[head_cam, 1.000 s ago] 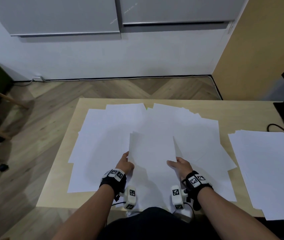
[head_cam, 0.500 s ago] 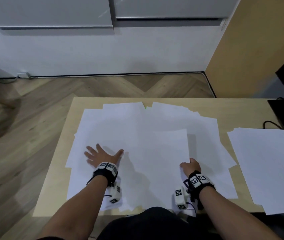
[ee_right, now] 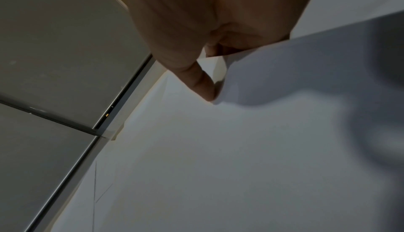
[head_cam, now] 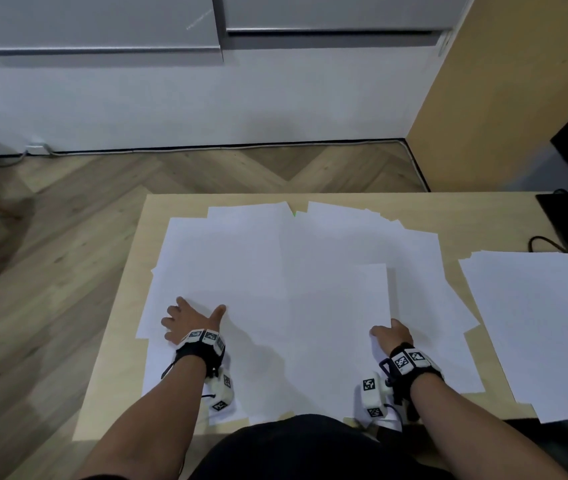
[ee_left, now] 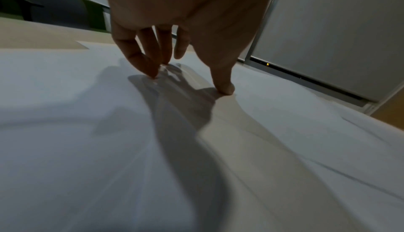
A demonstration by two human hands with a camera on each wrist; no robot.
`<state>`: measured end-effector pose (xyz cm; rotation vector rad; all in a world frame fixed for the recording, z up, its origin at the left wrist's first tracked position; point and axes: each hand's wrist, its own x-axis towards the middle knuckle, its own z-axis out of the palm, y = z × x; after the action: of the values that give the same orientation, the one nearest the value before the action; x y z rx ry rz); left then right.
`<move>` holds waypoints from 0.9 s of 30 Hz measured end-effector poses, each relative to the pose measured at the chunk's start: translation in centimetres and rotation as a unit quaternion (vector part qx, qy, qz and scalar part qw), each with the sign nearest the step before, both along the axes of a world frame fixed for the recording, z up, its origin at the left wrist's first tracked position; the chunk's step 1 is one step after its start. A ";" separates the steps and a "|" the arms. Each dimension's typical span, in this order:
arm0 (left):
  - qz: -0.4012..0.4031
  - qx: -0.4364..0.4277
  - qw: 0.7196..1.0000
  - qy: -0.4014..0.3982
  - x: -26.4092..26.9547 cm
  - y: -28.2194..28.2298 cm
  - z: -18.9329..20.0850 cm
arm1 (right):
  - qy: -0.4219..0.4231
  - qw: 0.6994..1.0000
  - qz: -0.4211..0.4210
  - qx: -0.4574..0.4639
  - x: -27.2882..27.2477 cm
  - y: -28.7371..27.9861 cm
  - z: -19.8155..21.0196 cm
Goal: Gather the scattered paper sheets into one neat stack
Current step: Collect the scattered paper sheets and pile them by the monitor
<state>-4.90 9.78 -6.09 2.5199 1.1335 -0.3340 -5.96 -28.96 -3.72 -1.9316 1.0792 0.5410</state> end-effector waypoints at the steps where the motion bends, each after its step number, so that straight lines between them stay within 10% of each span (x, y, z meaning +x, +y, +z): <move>1: 0.004 -0.006 1.000 -0.007 -0.1 0.3 0.0 | 0.004 1.000 0.000 0.001 -0.1 0.0 0.1; 27: 0.179 -0.364 0.893 -0.194 2.0 -1.8 4.8 | -0.037 0.998 0.049 -0.025 1.4 -2.4 -0.4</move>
<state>-2.87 7.94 -1.26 1.5918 1.0272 -0.1098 -4.58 -31.33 -4.16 -2.0409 0.9624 0.4957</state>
